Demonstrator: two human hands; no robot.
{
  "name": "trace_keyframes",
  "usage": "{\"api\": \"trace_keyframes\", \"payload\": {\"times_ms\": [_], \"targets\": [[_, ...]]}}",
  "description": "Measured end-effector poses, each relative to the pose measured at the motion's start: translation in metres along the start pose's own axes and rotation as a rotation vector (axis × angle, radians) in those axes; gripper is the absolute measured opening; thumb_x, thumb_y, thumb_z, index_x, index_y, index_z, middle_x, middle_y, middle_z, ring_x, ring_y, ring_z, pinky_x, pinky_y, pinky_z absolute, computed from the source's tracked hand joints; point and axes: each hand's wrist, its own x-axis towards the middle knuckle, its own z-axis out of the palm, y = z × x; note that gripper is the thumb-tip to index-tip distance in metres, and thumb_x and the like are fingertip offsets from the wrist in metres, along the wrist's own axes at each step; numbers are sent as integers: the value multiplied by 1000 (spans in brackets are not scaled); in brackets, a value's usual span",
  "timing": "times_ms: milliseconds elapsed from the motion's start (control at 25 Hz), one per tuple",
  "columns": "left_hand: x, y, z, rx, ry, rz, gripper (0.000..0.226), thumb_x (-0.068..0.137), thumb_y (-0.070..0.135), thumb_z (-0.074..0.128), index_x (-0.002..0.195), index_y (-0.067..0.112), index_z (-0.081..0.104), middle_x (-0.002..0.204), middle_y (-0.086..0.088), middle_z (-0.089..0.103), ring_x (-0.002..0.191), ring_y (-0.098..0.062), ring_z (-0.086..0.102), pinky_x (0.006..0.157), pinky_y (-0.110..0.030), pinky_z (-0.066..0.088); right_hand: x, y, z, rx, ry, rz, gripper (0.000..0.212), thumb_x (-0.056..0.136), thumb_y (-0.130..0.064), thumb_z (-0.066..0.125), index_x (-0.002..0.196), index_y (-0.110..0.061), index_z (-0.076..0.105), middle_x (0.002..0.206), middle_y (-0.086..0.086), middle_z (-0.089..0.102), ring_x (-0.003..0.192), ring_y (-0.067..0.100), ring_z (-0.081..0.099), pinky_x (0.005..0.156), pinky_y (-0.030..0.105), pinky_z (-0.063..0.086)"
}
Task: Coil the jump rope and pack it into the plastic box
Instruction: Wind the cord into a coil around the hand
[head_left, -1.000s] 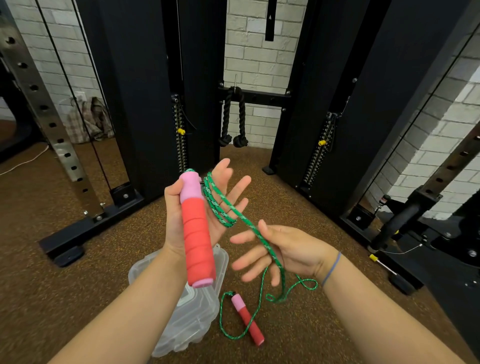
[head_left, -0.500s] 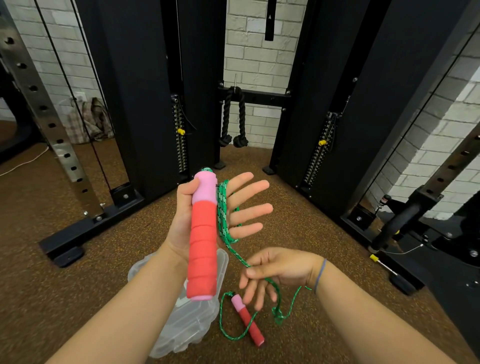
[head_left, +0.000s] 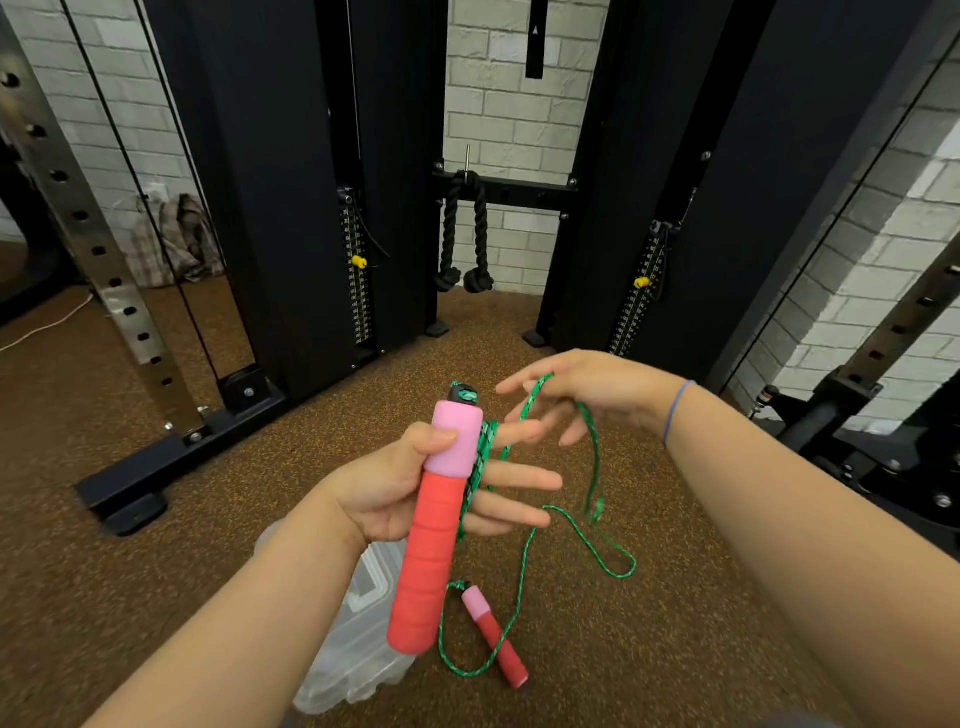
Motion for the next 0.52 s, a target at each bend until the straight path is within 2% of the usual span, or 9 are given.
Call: {"api": "trace_keyframes", "payload": {"times_ms": [120,240,400,520], "targets": [[5,-6,-2,-14,76,-64,88,61,54,78,138,24,49,136,-18,55,115,-40,59,100,-42,45,-5,-11,-2,6,48,-18,32,100,-11,37,120,-17,62,100,4,74,77,16,74,50,21,54],[10,-10,-5,30,248,-131,96,56,55,80,139,22,43,136,-20,55,106,-39,64,92,-41,51,-10,-21,0,25,128,-47,32,97,-8,39,116,-16,64,99,7,74,76,17,73,53,21,57],[18,-12,-3,13,564,-99,73,77,49,59,141,20,39,126,-16,61,87,-34,70,78,-36,57,-19,-30,4,68,156,-29,25,95,-9,47,112,-10,66,99,9,74,73,14,73,53,21,56],[22,-13,-9,-8,683,56,60,84,45,42,139,22,39,120,-14,62,88,-31,69,76,-34,57,-24,-28,12,142,110,-32,25,94,-7,49,115,-7,64,99,7,73,75,11,72,58,21,57]]}}
